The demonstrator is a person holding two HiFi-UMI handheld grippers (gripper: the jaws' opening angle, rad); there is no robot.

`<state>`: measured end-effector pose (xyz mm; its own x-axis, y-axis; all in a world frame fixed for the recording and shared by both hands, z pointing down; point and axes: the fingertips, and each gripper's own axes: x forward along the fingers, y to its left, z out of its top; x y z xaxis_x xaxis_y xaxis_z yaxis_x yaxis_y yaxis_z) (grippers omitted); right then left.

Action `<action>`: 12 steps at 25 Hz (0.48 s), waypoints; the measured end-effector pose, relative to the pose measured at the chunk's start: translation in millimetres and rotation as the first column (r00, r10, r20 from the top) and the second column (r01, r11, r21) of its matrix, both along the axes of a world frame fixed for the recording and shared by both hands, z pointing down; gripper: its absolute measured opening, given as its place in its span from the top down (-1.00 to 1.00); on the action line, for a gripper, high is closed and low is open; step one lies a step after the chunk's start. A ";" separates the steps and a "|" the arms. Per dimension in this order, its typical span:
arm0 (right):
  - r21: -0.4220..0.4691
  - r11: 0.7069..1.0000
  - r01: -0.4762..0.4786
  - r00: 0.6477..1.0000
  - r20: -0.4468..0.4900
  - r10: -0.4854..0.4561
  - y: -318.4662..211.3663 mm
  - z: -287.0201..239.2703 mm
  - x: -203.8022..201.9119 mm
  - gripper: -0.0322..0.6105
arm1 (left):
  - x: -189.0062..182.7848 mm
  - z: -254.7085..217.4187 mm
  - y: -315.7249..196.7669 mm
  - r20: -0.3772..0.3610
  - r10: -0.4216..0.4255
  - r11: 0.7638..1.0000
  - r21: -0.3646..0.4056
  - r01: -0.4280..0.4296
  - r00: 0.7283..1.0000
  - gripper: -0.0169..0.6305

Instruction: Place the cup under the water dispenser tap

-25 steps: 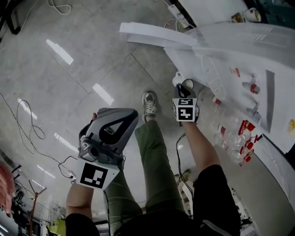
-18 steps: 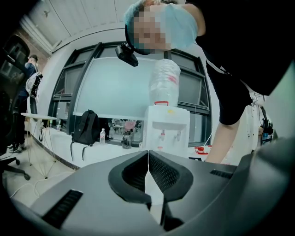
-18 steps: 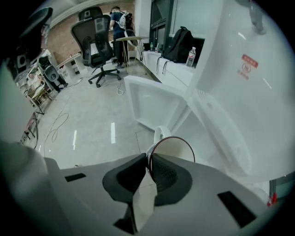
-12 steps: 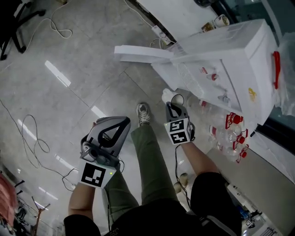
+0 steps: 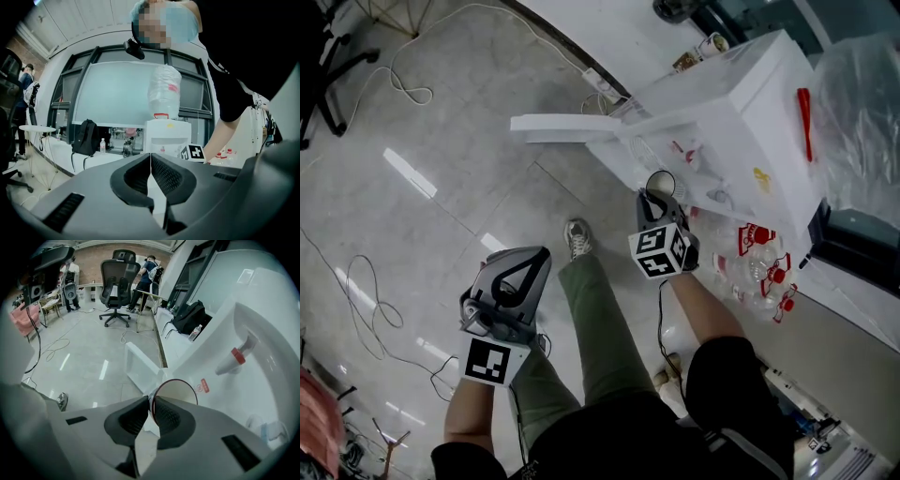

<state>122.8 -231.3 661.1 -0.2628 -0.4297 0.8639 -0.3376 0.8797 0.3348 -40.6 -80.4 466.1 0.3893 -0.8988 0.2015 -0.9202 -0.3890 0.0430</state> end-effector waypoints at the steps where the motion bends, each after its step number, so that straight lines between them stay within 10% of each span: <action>1: 0.010 1.000 0.000 1.000 -0.008 0.000 -8.2 -0.6 0.6 0.70 | 0.5 -1.1 -3.1 0.001 0.000 1.000 0.001 0.000 1.000 0.89; 12: 0.004 1.000 0.009 0.996 -0.088 -0.008 -55.5 29.0 1.4 0.70 | -1.6 2.5 -30.2 -0.012 -0.018 1.000 0.000 0.018 1.000 0.89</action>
